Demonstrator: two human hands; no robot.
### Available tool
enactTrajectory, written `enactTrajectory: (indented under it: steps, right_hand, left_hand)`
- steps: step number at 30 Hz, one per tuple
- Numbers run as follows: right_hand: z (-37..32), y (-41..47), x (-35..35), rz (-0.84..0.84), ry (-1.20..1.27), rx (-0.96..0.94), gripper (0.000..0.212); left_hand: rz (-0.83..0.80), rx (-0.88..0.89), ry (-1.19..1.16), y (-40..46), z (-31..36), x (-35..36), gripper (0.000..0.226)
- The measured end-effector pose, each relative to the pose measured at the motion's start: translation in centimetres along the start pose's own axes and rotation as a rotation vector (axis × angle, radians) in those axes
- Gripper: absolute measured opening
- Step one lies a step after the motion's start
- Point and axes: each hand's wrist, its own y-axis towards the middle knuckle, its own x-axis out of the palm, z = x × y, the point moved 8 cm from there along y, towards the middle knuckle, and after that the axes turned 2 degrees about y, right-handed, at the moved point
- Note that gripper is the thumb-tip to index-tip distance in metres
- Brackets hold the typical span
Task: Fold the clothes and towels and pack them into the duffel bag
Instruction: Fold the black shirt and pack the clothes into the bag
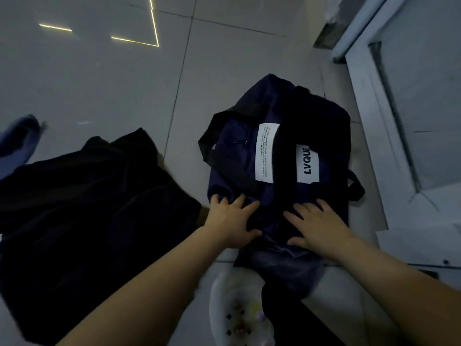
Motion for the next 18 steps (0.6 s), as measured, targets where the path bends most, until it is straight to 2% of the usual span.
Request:
enactTrajectory:
  steps: [2,5,11,14,16,18]
  right_hand:
    - [2.9,0.0,2.0,0.066,-0.004,0.048,0.060]
    - [6.0,-1.4,3.6,0.040,-0.005,0.153,0.069]
    - [8.6,-3.9,5.0,0.012,0.058,0.258,0.061]
    - [8.1,-4.1,2.8,0.207,0.251,0.286,0.053]
    - [7.0,-4.2,-0.1,0.445,0.323,0.258,0.044]
    - [5.1,-4.0,-3.3,0.602,0.393,0.217,0.037]
  left_hand:
    - [0.013,0.044,0.002,1.2,1.9,-0.4,0.074]
    - [0.028,0.145,0.014,2.7,5.3,-0.4,0.071]
    - [-0.006,0.213,-0.017,3.8,9.5,1.0,0.072]
    - [-0.038,0.270,-0.184,3.0,8.6,0.8,0.070]
    - [0.023,0.309,-0.281,1.8,7.3,-0.7,0.065]
    - [0.127,0.294,-0.287,0.4,5.0,-2.8,0.055]
